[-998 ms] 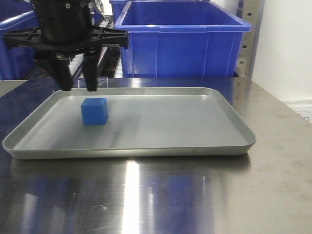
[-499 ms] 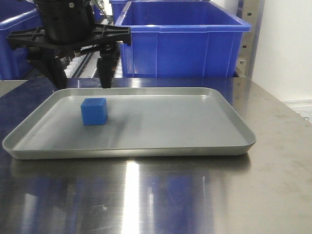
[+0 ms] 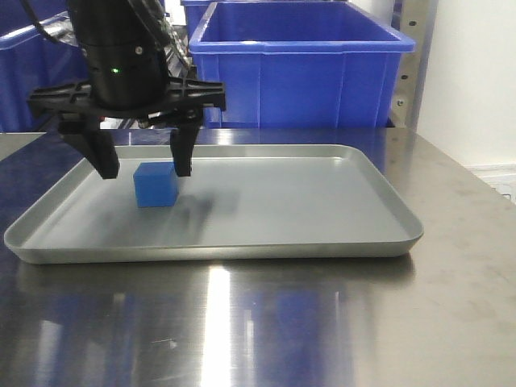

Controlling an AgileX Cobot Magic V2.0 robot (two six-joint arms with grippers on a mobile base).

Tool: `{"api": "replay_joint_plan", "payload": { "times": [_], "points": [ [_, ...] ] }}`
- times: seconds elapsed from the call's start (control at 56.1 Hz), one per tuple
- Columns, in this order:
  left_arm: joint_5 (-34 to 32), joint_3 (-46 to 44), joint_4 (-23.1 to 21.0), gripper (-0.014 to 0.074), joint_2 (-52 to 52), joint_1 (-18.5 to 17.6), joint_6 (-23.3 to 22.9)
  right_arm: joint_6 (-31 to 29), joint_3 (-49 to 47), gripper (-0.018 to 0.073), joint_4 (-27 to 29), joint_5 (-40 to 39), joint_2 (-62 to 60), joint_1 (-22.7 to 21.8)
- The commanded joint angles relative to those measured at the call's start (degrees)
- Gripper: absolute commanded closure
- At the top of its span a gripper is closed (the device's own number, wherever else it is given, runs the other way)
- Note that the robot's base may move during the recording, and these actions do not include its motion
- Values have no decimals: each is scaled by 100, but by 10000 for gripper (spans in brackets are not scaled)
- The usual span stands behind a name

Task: Sort and place red and blue blocks on shelf
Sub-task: 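Lower the left gripper over the blue cube and close on it, then lift the blue cube off the tray with the left gripper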

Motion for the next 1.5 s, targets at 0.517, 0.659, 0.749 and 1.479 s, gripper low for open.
{"api": "replay_joint_plan", "payload": {
  "times": [0.517, 0.659, 0.749, 1.479],
  "points": [
    [-172, -201, 196, 206, -167, -48, -67, -53, -161, 198, -31, -490, 29, -21],
    [-91, -201, 120, 243, -167, -48, -67, -53, -161, 198, -31, -490, 29, -21],
    [-75, -201, 120, 260, -167, -48, -67, -53, -161, 198, -31, -490, 29, -21],
    [-394, -35, 422, 269, -1207, -85, 439, -53, -161, 198, -31, -490, 29, -21]
  ]
}}
